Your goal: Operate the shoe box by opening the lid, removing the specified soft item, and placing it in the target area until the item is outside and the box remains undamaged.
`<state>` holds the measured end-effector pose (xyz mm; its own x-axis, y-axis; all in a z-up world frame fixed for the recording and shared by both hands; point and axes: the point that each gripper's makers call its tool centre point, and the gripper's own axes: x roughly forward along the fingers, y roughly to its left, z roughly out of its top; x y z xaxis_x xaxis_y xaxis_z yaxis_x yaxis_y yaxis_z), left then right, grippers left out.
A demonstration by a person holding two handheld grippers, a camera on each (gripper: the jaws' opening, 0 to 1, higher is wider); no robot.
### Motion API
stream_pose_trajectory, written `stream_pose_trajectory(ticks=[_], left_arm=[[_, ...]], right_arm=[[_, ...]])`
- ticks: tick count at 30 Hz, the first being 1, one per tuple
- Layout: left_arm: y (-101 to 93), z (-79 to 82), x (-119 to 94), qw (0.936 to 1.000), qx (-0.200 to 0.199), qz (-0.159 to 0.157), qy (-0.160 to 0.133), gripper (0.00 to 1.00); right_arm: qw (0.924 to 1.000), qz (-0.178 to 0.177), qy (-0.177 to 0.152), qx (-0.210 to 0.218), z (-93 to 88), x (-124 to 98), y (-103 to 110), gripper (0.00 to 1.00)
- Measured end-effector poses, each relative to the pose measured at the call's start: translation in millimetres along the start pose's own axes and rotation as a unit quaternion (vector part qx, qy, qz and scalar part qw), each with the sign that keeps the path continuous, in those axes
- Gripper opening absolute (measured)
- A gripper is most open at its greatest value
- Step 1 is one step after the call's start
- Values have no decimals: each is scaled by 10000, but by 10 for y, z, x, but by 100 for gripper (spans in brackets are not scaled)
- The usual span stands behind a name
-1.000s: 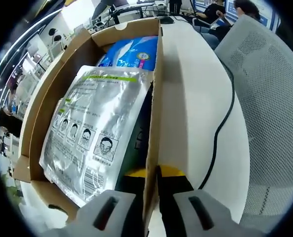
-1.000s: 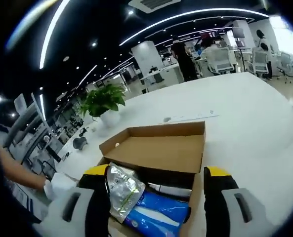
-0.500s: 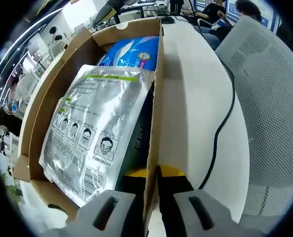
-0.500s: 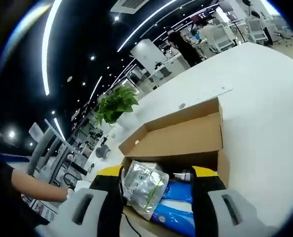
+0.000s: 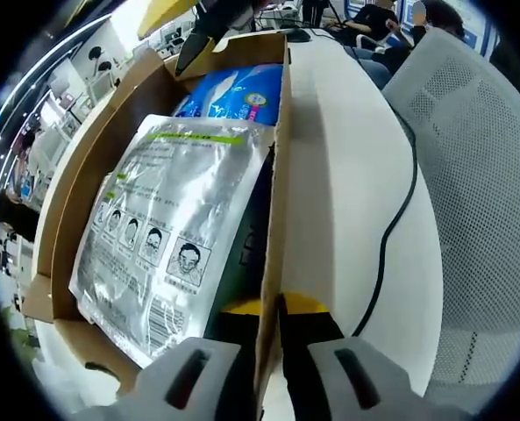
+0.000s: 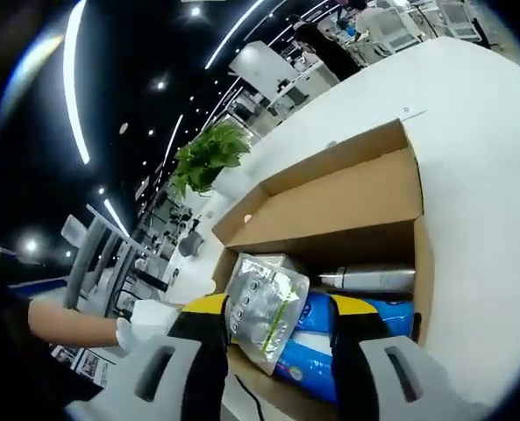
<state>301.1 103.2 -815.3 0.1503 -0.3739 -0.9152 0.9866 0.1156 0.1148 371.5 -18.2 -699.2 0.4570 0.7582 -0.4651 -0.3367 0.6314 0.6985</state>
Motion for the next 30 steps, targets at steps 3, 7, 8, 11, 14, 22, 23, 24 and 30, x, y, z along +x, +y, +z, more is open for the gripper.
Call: stream_pose_trajectory(ticks=[3, 7, 8, 11, 14, 22, 23, 24, 30], left_arm=[[-2, 1, 0, 10000, 6, 2, -4, 4], [-3, 1, -1, 10000, 13, 3, -9, 4], [-3, 1, -2, 10000, 18, 3, -12, 4], [-2, 4, -1, 10000, 22, -1, -11, 4], [-1, 6, 1, 10000, 21, 2, -9, 4], [-2, 11, 6, 10000, 19, 3, -9, 4], [-3, 11, 6, 10000, 18, 1, -8, 4], [-3, 11, 7, 10000, 19, 1, -9, 4], [-2, 8, 7, 10000, 14, -11, -5, 4]], right_arm=[[10000, -1, 32, -8, -25, 18, 15, 40], [9997, -82, 220, 71, -83, 99, -39, 34], [9996, -120, 228, 85, -62, 170, -128, 33], [9994, -94, 301, 125, -74, 224, -170, 34], [9987, -148, 473, 96, -136, 238, -196, 33], [9978, -198, 604, -163, -205, 304, -246, 30], [9977, -194, 611, -196, -209, 316, -249, 30], [9977, -195, 627, -183, -220, 326, -246, 30], [9973, -165, 692, -185, -269, 333, -243, 28]])
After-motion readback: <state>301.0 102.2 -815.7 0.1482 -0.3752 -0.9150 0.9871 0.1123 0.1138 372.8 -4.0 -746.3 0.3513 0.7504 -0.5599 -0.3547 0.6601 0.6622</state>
